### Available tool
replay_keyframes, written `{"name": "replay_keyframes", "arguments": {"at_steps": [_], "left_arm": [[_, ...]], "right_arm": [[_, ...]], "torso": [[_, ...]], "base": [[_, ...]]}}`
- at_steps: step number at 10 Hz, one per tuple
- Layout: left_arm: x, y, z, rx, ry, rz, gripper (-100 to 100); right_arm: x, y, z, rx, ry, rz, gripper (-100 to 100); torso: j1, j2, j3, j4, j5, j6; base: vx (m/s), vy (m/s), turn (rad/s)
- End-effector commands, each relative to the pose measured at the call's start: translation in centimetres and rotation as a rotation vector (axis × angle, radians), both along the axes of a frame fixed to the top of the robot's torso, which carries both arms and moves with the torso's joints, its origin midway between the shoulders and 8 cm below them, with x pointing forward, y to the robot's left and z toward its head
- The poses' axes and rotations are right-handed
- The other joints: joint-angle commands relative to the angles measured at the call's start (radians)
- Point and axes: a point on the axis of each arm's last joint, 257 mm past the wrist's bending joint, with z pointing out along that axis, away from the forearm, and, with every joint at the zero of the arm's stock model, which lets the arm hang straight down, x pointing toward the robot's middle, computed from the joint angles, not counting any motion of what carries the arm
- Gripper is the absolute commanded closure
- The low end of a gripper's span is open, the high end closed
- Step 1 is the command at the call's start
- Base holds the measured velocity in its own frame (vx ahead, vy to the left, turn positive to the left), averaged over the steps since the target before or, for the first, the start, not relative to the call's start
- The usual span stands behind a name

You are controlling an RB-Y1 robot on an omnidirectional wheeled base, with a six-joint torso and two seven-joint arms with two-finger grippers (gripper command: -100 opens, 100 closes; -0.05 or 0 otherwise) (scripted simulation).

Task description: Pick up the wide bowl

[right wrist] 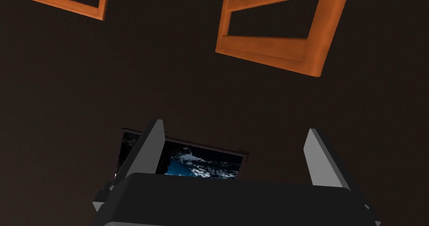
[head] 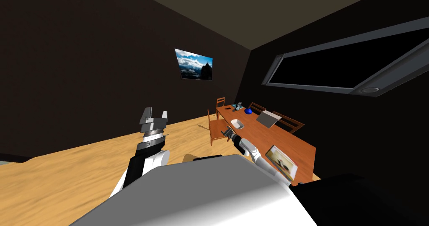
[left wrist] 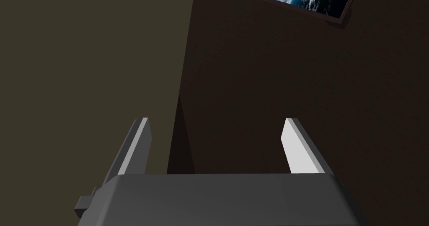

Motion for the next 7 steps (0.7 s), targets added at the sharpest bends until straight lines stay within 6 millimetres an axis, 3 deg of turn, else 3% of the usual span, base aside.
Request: {"name": "replay_keyframes", "arguments": {"at_steps": [1,4,7], "left_arm": [[0.0,0.0,0.0,0.0,0.0,0.0,0],[0.0,0.0,0.0,0.0,0.0,0.0,0],[0.0,0.0,0.0,0.0,0.0,0.0,0]], "right_arm": [[0.2,-0.8,-0.7,-0.077,-0.006,0.017,-100],[0.0,-4.0,-3.1,-0.286,-0.007,0.056,-100],[-0.2,-5.7,-4.2,-0.418,-0.013,0.094,-100]], "torso": [[0.0,0.0,0.0,0.0,0.0,0.0],[-0.001,-0.002,-0.001,0.0,0.0,0.0],[-0.001,-0.001,-0.001,0.0,0.0,0.0]], "base": [[0.004,-0.077,0.015],[0.028,-0.101,0.032],[0.016,-0.087,0.026]]}}
